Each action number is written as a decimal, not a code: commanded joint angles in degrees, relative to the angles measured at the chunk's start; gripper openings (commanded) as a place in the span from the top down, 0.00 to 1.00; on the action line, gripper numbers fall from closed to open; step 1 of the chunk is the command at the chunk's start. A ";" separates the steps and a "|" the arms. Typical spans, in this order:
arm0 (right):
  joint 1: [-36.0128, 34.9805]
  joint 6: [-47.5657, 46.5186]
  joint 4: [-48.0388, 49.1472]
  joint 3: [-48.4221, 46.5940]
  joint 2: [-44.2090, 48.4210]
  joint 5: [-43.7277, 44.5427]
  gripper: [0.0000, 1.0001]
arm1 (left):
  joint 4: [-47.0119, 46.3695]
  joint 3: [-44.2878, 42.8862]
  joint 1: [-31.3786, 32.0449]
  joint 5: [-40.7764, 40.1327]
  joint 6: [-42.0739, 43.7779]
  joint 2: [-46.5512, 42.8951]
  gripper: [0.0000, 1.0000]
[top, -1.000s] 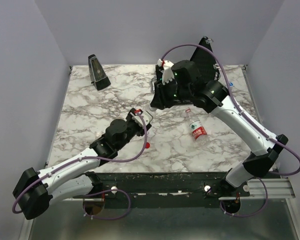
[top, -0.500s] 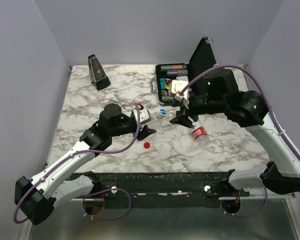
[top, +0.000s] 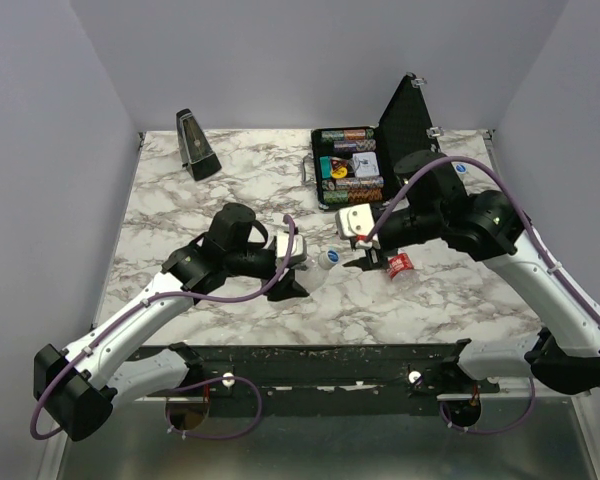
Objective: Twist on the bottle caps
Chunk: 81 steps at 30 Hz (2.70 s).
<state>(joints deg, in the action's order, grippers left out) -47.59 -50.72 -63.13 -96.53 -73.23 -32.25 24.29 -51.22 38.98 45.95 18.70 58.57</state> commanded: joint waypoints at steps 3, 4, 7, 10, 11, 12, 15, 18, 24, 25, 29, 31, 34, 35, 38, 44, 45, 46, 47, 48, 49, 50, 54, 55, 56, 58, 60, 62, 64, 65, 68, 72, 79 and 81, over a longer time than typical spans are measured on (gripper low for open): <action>-0.31 -4.12 0.91 -0.59 -1.65 -6.51 0.36 | 3.30 -1.78 -0.31 2.56 2.83 -0.20 0.89; -0.31 -4.21 0.91 -0.50 -2.00 -6.68 0.36 | 3.39 -1.78 -0.31 2.56 3.01 -0.21 0.89; -0.31 -4.74 0.29 -0.50 -2.79 -7.65 0.37 | 3.39 -1.86 -0.31 2.65 3.27 -0.21 0.89; -0.31 -5.00 -0.23 -0.94 -3.58 -8.88 0.38 | 3.13 -2.04 -0.22 2.65 3.36 -0.29 0.89; -0.31 -5.00 -0.24 -0.85 -3.85 -8.80 0.39 | 3.13 -2.13 -0.22 2.65 3.36 -0.29 0.89; -0.31 -5.09 -0.32 -0.94 -4.11 -8.62 0.40 | 2.95 -2.13 -0.22 2.65 3.27 -0.38 0.89; -0.31 -5.36 -1.64 -1.64 -5.08 -8.53 0.41 | 2.60 -2.22 -0.22 2.74 2.92 -0.64 0.89; -0.31 -5.36 -2.69 -1.82 -5.61 -8.62 0.42 | 1.11 -1.78 -0.22 2.91 2.05 -1.00 0.89; -0.31 -5.00 -1.82 -0.59 -5.25 -8.79 0.46 | -0.30 -1.78 -0.22 3.35 1.16 -0.91 0.89; -0.31 -4.74 -1.73 -0.68 -5.25 -8.88 0.50 | -0.39 -1.86 -0.22 3.27 1.16 -0.91 0.89; -0.31 -3.43 -2.52 -1.38 -6.22 -9.06 0.75 | -3.10 -0.82 -0.22 0.55 -0.23 -1.61 0.89; -0.31 -2.46 -3.22 -2.08 -6.92 -9.41 0.90 | -7.66 0.85 -0.05 -3.48 -2.95 -2.92 0.89; -0.31 2.27 -2.44 -2.61 -7.54 -8.71 0.94 | -14.87 3.58 0.74 -14.27 -6.65 -5.03 0.89; -0.31 5.51 -1.48 -2.52 -7.80 -7.58 0.96 | -16.89 4.37 1.44 -17.71 -7.35 -6.00 0.89; -0.31 18.33 3.35 -2.17 -8.42 -1.61 0.99 | -21.99 6.92 3.81 -29.57 -7.28 -8.11 0.90; -0.39 48.38 6.27 -4.89 -11.93 13.67 0.99 | -30.69 10.00 9.70 -51.28 -5.96 -10.05 0.90; -0.31 55.66 5.83 -5.24 -12.72 17.97 0.99 | -32.62 10.70 10.75 -54.19 -5.87 -10.22 0.90; -0.31 61.12 4.87 -5.51 -13.25 22.01 0.99 | -34.04 11.05 11.81 -57.96 -5.78 -10.23 0.91; -0.31 66.57 3.82 -5.60 -13.69 24.23 0.99 | -35.44 11.32 13.30 -61.48 -5.43 -9.96 0.91; -0.31 70.80 3.29 -5.34 -13.95 25.47 0.99 | -36.59 11.49 14.79 -65.43 -4.64 -9.61 0.92; -0.39 73.46 3.72 -4.29 -13.96 25.66 0.99 | -37.56 11.50 16.11 -69.21 -3.77 -9.09 0.92; -0.57 75.40 4.50 -2.89 -13.69 24.96 0.99 | -38.87 11.58 17.78 -72.38 -2.89 -8.74 0.92; -0.57 77.70 8.80 0.20 -12.12 20.93 0.99 | -39.24 12.20 20.17 -76.46 -2.17 -7.33 0.92; -0.66 77.53 10.04 0.55 -11.41 19.87 0.99 | -37.50 12.11 20.08 -75.23 -3.31 -7.24 0.92; -0.57 76.39 11.35 0.38 -10.88 18.64 0.99 | -35.65 11.94 19.99 -72.70 -4.01 -7.59 0.92; -0.57 71.32 12.24 -1.02 -10.35 15.22 0.88 | -31.17 12.11 18.77 -66.91 -6.64 -8.73 0.92; -0.57 62.81 11.46 -3.56 -10.00 11.87 0.77 | -26.07 12.11 16.58 -59.27 -8.93 -9.78 0.92; -0.57 55.94 10.84 -4.80 -9.22 10.46 0.65 | -21.68 12.11 13.77 -51.44 -10.08 -10.75 0.92; -0.57 48.39 11.10 -4.81 -7.46 9.58 0.57 | -18.59 12.20 10.43 -40.92 -10.88 -11.80 0.92; -0.57 44.26 11.28 -4.37 -6.58 8.62 0.53 | -17.02 12.11 8.15 -34.68 -10.53 -12.33 0.92; -0.57 33.96 11.80 -2.00 -3.42 6.77 0.45 | -12.18 10.62 2.96 -18.85 -9.74 -12.16 0.92; -0.57 24.37 11.81 0.47 -0.78 2.91 0.44 | -7.51 7.98 1.36 -6.43 -6.84 -10.14 0.92; -0.57 9.60 5.40 1.08 -0.51 -5.18 0.42 | -7.86 5.26 1.10 4.04 -5.69 -6.45 0.92; -0.57 7.31 4.16 0.82 -0.68 -6.24 0.42 | -7.42 4.38 1.01 5.46 -5.17 -5.31 0.92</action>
<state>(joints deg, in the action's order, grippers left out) -47.94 -33.50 -54.04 -96.33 -73.38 -32.88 15.88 -44.03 40.45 41.60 11.81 51.55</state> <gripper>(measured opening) 0.577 0.630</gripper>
